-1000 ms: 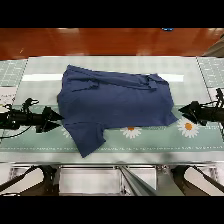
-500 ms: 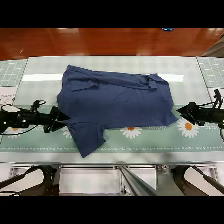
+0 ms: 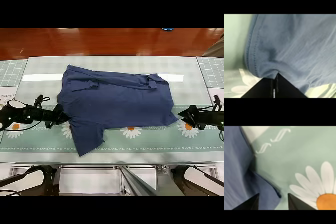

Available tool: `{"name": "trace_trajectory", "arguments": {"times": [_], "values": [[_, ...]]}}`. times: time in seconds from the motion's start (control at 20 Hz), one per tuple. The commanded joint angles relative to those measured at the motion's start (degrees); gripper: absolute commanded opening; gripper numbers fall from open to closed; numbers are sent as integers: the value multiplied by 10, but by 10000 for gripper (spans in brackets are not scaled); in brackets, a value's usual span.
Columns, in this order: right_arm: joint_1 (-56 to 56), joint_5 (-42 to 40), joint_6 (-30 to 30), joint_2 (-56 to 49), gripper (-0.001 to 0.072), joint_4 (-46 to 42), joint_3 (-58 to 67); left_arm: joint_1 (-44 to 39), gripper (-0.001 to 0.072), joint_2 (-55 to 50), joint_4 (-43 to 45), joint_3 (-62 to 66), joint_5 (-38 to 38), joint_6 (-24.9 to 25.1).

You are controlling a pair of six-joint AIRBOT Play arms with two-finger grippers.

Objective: Fold the shirts.

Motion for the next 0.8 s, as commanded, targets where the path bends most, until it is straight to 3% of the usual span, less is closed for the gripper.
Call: {"name": "trace_trajectory", "arguments": {"times": [0.0,0.3,0.4,0.75], "values": [[3,18,1,-49,413,4,0,-1,21,0,-2,4,0,9],[3,29,-58,-94,387,88,0,-1,22,0,-2,4,10,9],[3,46,-71,-99,288,87,0,-1,22,0,-2,4,10,9],[5,56,-73,-99,274,88,0,-1,22,0,-2,4,10,9]]}}
